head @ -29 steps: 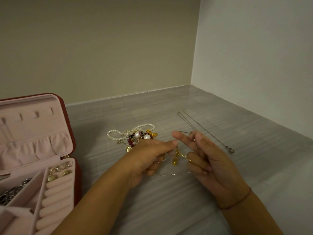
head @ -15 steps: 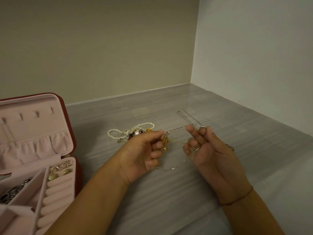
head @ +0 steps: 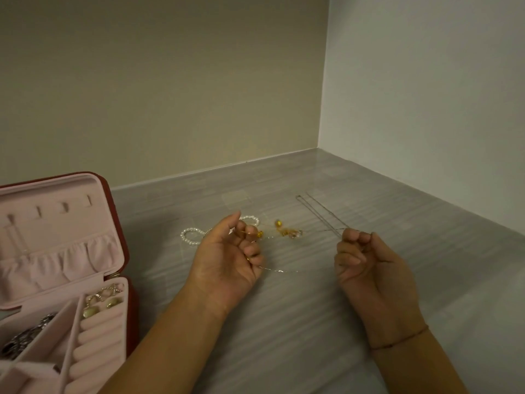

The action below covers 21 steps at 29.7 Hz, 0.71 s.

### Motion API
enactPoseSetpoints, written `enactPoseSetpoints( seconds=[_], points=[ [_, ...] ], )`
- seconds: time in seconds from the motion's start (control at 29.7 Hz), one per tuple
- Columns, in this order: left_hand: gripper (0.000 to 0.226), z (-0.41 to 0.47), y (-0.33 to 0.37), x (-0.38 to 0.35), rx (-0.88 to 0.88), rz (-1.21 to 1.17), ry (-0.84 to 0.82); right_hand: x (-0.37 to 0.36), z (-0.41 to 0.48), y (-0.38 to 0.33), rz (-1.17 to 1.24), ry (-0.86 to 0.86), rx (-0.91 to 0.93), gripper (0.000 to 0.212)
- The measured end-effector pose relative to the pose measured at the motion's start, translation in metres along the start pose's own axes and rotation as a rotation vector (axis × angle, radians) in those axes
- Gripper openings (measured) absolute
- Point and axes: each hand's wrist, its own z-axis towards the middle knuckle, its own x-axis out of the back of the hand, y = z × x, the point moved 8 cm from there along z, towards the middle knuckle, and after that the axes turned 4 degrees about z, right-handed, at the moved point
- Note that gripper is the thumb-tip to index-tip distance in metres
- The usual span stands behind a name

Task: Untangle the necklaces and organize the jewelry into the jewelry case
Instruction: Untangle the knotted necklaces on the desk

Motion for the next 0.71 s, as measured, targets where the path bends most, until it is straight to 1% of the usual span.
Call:
enactPoseSetpoints(
  seconds=[0.07,0.1,0.17,0.2,0.34,0.4,0.47,0.51,0.57,0.64,0.71],
  points=[
    [0.01,-0.002,0.002,-0.003,-0.016,-0.023,-0.023,0.002,0.0,-0.001,-0.005,0.021,0.014,0.022],
    [0.015,-0.003,0.002,-0.005,-0.026,-0.021,-0.035,0.003,0.0,-0.001,-0.003,0.016,0.015,0.029],
    [0.032,-0.007,0.006,-0.009,-0.06,0.027,-0.052,0.006,0.001,-0.003,-0.001,0.001,0.02,0.045],
    [0.04,-0.008,0.008,-0.011,-0.082,0.071,-0.059,0.007,0.001,-0.004,-0.013,-0.005,0.026,0.047],
    [0.067,-0.016,0.01,-0.021,-0.153,0.338,-0.103,0.007,-0.002,-0.009,-0.067,-0.004,0.072,0.051],
    [0.077,-0.017,0.01,-0.02,-0.186,0.534,-0.078,0.003,-0.004,-0.01,-0.091,0.012,0.097,0.045],
    [0.08,-0.019,0.01,-0.019,-0.227,0.697,-0.039,0.003,-0.006,-0.014,-0.112,0.064,0.144,0.028],
    [0.08,-0.019,0.011,-0.019,-0.248,0.724,-0.018,0.004,-0.007,-0.015,-0.115,0.092,0.162,0.023],
    [0.08,-0.016,0.016,-0.015,-0.307,0.674,0.034,0.006,-0.006,-0.017,-0.102,0.096,0.168,0.028],
    [0.073,-0.013,0.024,-0.008,-0.37,0.603,0.112,0.008,-0.006,-0.017,-0.093,0.104,0.163,0.03],
    [0.065,-0.013,0.029,-0.004,-0.394,0.549,0.166,0.009,-0.007,-0.018,-0.092,0.122,0.167,0.028]
  ],
)
